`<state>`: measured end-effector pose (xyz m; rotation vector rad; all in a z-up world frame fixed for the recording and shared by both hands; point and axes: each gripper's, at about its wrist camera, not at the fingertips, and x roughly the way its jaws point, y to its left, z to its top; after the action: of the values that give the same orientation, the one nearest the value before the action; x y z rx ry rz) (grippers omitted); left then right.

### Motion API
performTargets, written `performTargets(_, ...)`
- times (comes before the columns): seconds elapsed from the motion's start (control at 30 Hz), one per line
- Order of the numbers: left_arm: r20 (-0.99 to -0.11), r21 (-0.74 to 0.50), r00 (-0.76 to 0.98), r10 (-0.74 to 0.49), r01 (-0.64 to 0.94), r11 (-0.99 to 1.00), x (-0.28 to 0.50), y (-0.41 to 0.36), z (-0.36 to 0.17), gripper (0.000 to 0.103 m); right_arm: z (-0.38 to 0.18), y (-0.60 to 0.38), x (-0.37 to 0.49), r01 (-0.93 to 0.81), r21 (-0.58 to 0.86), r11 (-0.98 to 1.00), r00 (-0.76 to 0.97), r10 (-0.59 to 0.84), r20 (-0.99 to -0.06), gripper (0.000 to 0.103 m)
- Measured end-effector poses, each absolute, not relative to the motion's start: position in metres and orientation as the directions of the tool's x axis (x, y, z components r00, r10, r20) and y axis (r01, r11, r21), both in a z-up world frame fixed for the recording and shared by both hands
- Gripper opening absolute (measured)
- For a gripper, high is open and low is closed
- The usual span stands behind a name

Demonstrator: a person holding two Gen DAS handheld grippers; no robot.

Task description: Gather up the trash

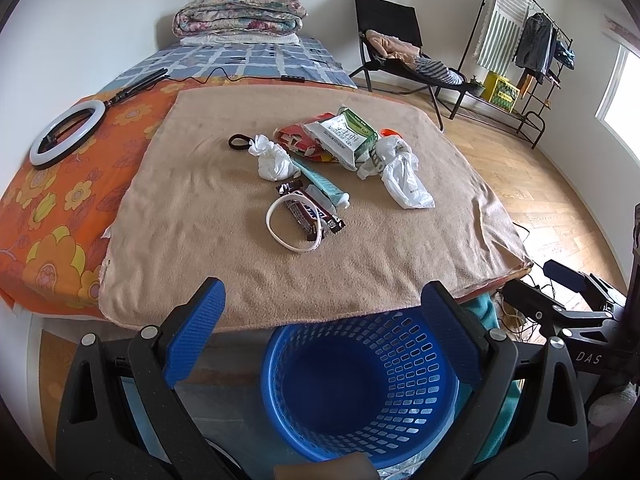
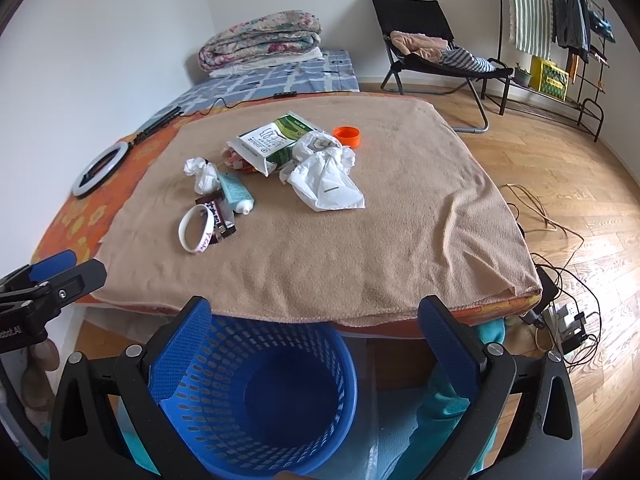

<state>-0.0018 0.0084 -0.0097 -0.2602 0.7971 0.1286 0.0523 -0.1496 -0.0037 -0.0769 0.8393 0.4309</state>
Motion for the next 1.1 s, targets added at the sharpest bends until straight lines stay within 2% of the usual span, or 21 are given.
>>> performTargets(0.43, -0.728, -0.205, 0.686, 0.008, -0.229, 0.952, -0.007, 0.016, -0.016, 0.100, -0.003, -0.151, 0.061, -0.446, 0.100, 0.889, 0.619, 0.388, -0.684, 0.102)
performTargets(0.7, -0.745, -0.268, 0.665, -0.045, -0.238, 0.933, 0.025, 0.039, -0.003, 0.100, -0.001, -0.153, 0.080, -0.460, 0.134, 0.878, 0.602, 0.420, -0.679, 0.102)
performTargets(0.9, -0.741, -0.294, 0.671, -0.030, -0.284, 0.913, 0.058, 0.068, 0.008, 0.100, 0.002, -0.154, 0.108, -0.464, 0.164, 0.871, 0.599, 0.445, -0.666, 0.102)
performTargets(1.1, -0.752, -0.285, 0.659, -0.001, -0.324, 0.902, 0.105, 0.097, 0.004, 0.092, 0.003, -0.146, 0.149, -0.452, 0.200, 0.869, 0.588, 0.459, -0.666, 0.102)
